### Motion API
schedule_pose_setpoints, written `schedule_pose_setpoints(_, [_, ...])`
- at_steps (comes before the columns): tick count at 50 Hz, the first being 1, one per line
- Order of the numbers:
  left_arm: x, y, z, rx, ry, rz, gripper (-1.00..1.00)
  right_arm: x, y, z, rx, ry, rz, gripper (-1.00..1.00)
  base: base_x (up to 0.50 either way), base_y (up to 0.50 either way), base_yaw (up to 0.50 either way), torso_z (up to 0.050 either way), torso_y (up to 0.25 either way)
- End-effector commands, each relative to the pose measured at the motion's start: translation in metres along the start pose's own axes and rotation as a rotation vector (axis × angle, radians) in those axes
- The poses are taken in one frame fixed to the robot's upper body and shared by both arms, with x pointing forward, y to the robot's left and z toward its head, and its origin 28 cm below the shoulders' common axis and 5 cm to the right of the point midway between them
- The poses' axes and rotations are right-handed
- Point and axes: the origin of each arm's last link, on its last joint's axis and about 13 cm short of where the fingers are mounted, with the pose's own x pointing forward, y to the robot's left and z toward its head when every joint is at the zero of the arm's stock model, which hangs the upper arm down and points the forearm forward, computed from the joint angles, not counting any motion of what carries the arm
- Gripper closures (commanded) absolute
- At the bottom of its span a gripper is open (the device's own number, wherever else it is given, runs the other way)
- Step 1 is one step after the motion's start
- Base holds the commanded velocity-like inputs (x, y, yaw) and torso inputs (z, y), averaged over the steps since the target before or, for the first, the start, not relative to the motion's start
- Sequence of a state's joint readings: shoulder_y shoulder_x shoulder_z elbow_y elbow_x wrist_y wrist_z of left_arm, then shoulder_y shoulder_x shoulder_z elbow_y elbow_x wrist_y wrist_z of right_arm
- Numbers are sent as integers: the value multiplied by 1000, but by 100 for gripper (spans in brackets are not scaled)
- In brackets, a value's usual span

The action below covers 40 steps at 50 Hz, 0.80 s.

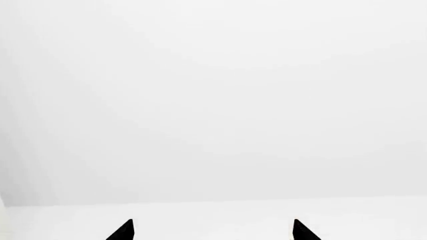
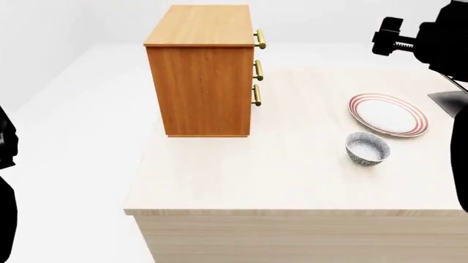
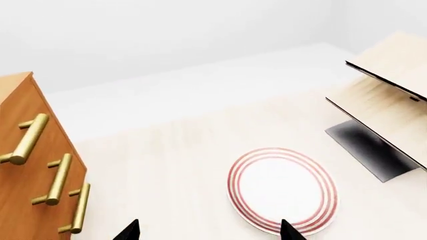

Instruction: Open the top drawer of the cabinet and put the bowl in it.

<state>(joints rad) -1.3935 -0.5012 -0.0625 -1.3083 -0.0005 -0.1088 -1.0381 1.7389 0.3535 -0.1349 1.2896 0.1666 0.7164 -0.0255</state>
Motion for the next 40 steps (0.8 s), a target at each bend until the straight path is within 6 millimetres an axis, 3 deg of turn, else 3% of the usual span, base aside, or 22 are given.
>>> schedule_pose_setpoints(1, [1, 0, 0, 2, 2, 0, -100, 0, -2, -2, 10, 15, -2, -100, 0, 0, 0, 0, 0])
schedule_pose_setpoints(9, [-1, -1, 2, -2, 15, 1, -100, 1, -2, -5, 17, 32, 11, -100, 102, 0, 0, 0, 0])
schedule_pose_setpoints(40, [-1, 0, 3, -9, 41, -13, -100, -3, -2, -3, 34, 67, 35, -100, 500, 0, 0, 0, 0])
